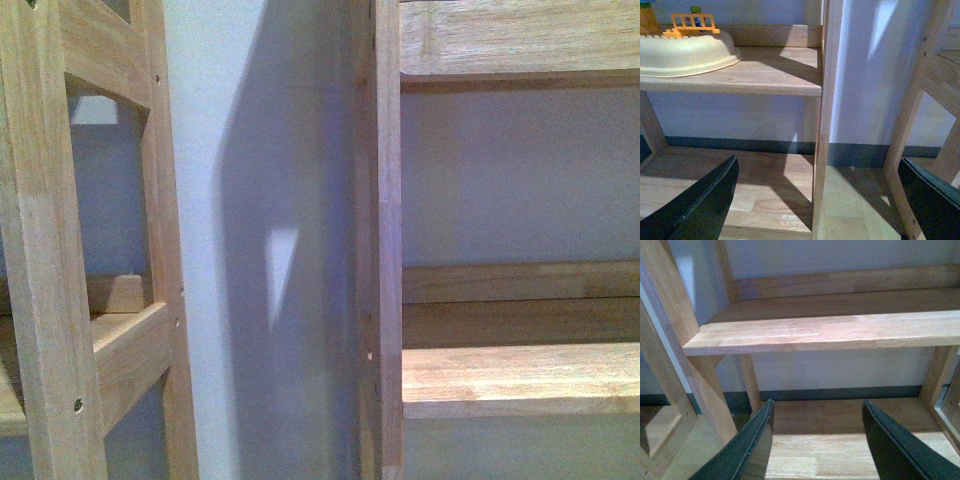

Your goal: Put away toys

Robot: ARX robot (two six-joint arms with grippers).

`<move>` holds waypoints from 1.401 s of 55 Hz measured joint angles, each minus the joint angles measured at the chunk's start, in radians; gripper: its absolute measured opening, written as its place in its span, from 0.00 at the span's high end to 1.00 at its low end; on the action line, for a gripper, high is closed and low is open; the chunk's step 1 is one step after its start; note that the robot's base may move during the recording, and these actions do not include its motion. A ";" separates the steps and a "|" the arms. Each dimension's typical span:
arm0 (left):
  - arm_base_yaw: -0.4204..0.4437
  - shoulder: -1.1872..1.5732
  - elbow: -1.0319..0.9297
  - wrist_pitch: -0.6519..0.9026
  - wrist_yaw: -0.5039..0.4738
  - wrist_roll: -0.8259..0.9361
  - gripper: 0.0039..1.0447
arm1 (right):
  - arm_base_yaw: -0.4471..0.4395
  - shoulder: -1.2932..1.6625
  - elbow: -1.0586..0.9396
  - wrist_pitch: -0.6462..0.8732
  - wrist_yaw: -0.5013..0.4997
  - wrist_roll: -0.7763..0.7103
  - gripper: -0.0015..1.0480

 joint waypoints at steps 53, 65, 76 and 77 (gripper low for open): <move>0.000 0.000 0.000 0.000 0.000 0.000 0.06 | 0.224 -0.257 -0.072 -0.180 0.209 -0.050 0.80; 0.000 0.000 0.000 0.000 0.000 0.000 0.06 | 0.224 -0.257 -0.072 -0.180 0.209 -0.050 0.49; 0.000 0.000 0.000 0.000 0.000 0.000 0.06 | 0.224 -0.257 -0.072 -0.180 0.209 -0.050 0.20; 0.000 0.000 0.000 0.000 0.000 0.000 0.06 | 0.224 -0.257 -0.072 -0.180 0.209 -0.050 0.19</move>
